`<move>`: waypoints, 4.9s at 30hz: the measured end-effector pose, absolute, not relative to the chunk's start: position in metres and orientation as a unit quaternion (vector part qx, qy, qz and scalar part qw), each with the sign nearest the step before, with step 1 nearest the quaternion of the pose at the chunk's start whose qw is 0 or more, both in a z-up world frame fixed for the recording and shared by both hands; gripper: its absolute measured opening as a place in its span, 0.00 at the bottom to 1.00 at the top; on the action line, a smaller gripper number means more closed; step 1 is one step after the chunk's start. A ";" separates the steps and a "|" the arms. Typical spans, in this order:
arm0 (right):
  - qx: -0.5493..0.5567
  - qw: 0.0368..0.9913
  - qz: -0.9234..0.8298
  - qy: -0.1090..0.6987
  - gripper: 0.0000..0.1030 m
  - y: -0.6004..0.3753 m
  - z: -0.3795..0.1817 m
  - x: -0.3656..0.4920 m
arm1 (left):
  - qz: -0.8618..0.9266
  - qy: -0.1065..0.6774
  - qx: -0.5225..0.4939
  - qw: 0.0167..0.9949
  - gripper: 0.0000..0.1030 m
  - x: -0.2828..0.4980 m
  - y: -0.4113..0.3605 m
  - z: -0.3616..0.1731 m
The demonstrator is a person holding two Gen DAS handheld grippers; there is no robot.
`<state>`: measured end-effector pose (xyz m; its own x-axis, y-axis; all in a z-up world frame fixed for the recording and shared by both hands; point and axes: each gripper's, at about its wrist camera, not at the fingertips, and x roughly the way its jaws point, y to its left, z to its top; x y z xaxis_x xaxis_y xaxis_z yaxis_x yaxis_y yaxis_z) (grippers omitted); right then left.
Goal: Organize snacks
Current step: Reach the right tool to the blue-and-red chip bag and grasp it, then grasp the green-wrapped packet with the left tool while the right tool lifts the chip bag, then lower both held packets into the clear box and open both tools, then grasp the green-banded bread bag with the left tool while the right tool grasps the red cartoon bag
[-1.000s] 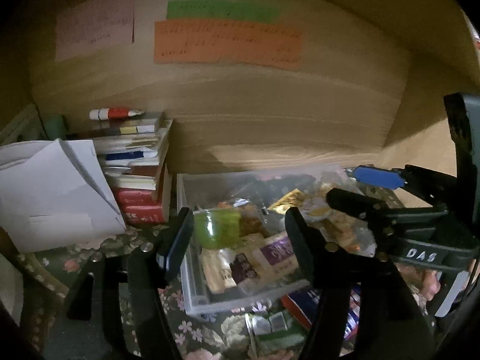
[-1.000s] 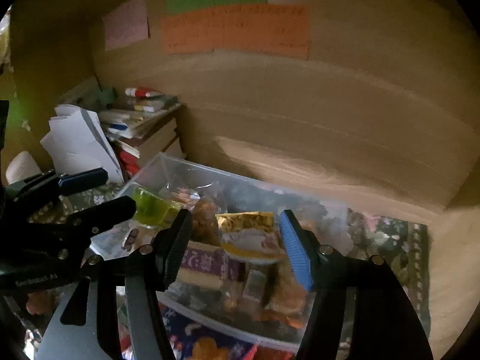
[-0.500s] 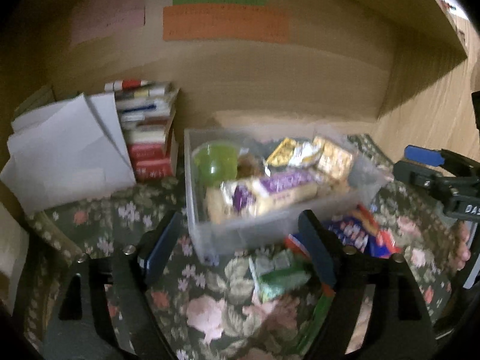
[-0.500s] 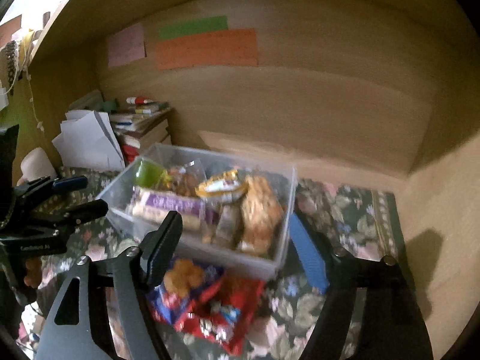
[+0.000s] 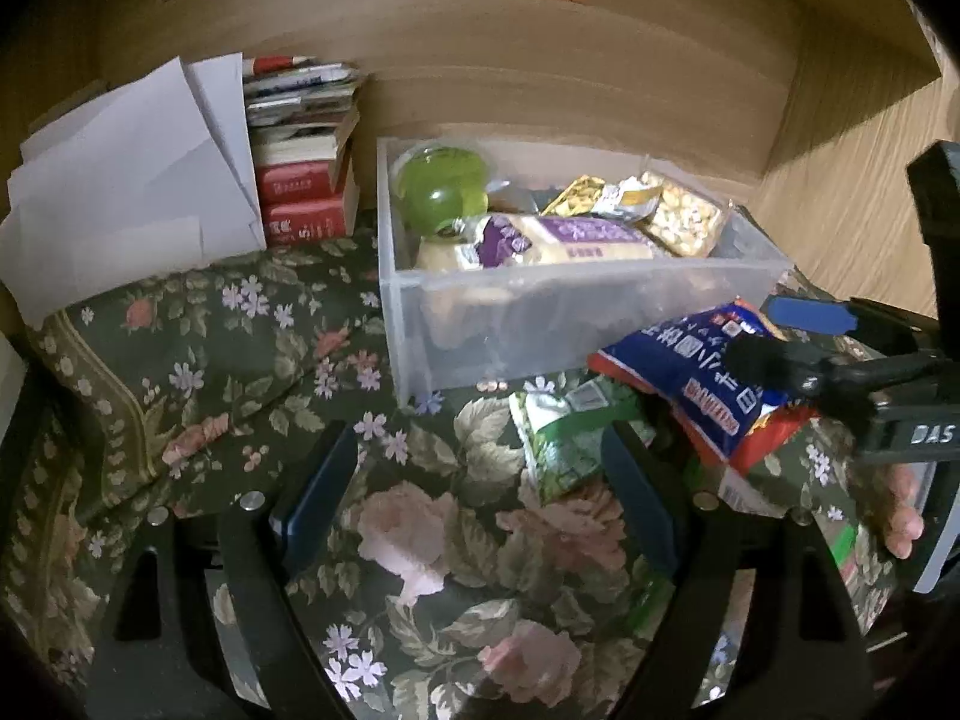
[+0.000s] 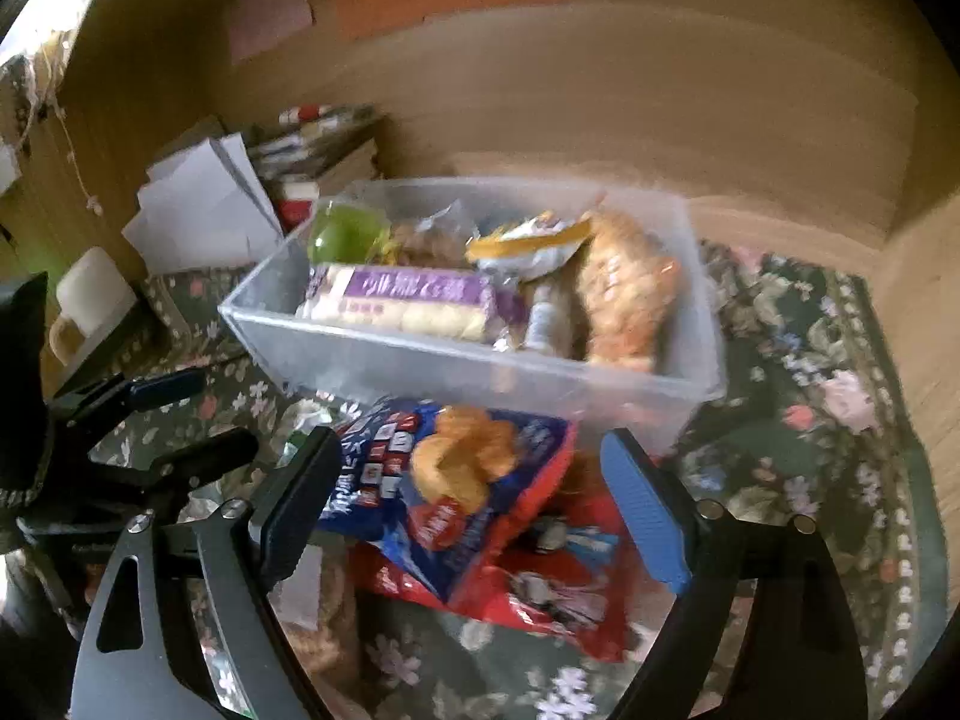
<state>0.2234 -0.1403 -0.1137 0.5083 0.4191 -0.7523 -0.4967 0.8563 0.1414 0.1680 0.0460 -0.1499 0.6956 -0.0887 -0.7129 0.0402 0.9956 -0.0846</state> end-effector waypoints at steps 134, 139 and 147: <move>-0.019 0.924 0.180 0.336 0.84 -0.239 -0.076 0.175 | -0.099 0.383 -0.034 0.918 0.95 0.140 -0.039 -0.124; -0.019 0.917 0.172 0.359 0.84 -0.248 -0.092 0.171 | -0.093 0.403 -0.019 0.910 0.95 0.133 -0.055 -0.149; -0.027 0.905 0.185 0.383 0.84 -0.237 -0.107 0.171 | -0.090 0.418 -0.030 0.903 0.83 0.131 -0.045 -0.170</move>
